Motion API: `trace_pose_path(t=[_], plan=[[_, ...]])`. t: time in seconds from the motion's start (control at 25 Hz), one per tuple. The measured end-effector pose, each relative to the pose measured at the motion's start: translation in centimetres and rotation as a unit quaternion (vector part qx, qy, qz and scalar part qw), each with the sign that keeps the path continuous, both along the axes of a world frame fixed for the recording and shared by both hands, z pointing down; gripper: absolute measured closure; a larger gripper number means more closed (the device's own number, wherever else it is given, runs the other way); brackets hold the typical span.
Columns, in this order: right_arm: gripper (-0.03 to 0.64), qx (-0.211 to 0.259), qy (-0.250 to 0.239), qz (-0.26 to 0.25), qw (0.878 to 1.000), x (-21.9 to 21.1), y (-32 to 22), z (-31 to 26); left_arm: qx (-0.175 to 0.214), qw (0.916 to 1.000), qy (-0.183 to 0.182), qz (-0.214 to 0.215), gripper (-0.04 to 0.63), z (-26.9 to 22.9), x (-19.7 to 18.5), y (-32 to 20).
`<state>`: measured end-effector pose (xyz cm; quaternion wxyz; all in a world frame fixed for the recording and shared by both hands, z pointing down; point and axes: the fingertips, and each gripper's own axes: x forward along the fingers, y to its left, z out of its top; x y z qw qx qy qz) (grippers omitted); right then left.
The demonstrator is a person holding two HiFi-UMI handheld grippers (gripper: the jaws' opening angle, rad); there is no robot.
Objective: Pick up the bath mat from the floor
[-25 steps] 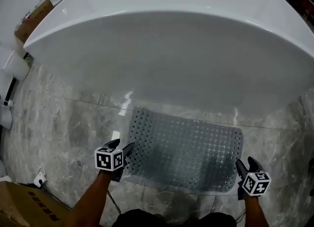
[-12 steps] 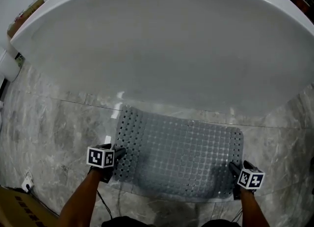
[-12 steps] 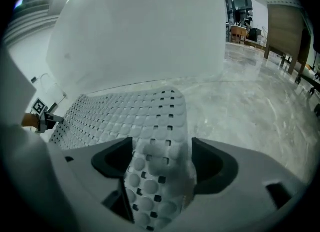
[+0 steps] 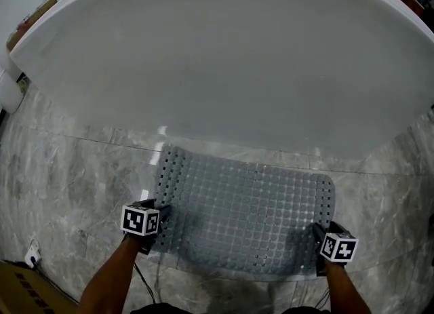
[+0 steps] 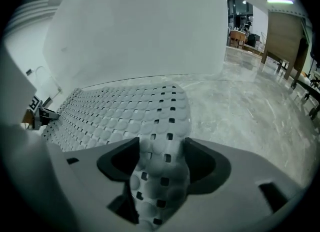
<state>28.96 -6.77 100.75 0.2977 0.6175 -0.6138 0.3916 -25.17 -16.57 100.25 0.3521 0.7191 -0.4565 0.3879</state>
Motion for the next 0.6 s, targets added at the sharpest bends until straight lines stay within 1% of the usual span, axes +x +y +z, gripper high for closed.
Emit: trace_pose_path(t=[0.08, 0.16, 0.2, 0.28, 0.44, 0.6], plan=[[0.377, 0.004, -0.014, -0.010, 1.000, -0.9, -0.1, -0.2, 0.012, 0.9999, 0.004, -0.003, 0.370, -0.4, 0.1, -0.1], [0.462, 0.008, -0.018, -0.031, 0.999, -2.0, -0.3, -0.6, 0.024, 0.9997, 0.009, -0.001, 0.404, -1.1, 0.3, -0.1], [0.493, 0.011, -0.015, -0.042, 0.999, -2.5, -0.5, -0.9, 0.028, 0.9995, 0.014, 0.000, 0.416, -1.2, 0.5, -0.1], [0.533, 0.019, -0.017, -0.057, 0.998, -3.1, -0.7, -1.6, 0.038, 0.9990, 0.023, 0.005, 0.445, -1.7, 1.0, -0.1], [0.563, 0.051, -0.052, -0.066, 0.995, -3.9, -0.8, -3.7, 0.073, 0.9962, 0.042, 0.021, 0.503, -3.8, 2.3, 0.3], [0.567, 0.098, -0.080, -0.080, 0.989, -4.8, -0.9, -7.2, 0.101, 0.9921, 0.069, 0.027, 0.523, -6.4, 3.1, 0.8]])
